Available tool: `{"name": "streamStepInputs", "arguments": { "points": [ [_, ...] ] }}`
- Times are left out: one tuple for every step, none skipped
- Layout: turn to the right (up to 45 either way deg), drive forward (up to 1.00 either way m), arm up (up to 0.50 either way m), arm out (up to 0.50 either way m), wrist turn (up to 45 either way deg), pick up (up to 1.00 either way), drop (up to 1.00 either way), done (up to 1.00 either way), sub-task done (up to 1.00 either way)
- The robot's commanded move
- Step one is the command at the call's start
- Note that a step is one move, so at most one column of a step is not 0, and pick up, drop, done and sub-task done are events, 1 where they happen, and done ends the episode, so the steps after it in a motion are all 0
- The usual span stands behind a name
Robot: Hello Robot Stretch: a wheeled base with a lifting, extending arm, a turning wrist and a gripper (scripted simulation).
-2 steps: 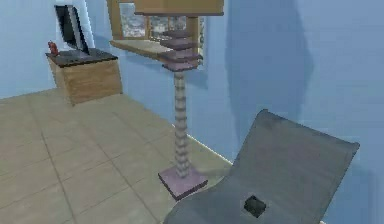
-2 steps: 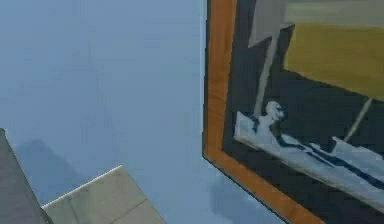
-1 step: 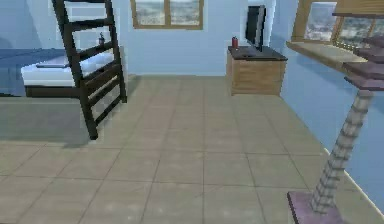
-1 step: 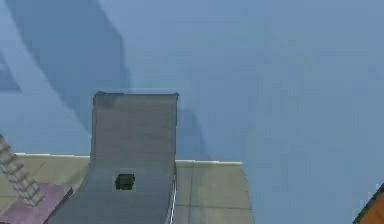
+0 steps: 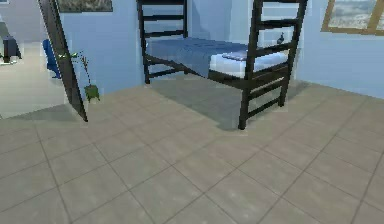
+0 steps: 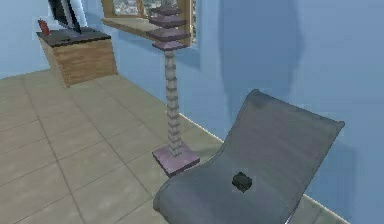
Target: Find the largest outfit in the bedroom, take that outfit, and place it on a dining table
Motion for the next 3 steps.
{"name": "streamStepInputs", "arguments": {
  "points": [
    [-18.0,0.0,0.0,0.0,0.0,0.0,0.0,0.0,0.0],
    [0.0,0.2,0.0,0.0,0.0,0.0,0.0,0.0,0.0],
    [45.0,0.0,0.0,0.0,0.0,0.0,0.0,0.0,0.0]
  ]
}}
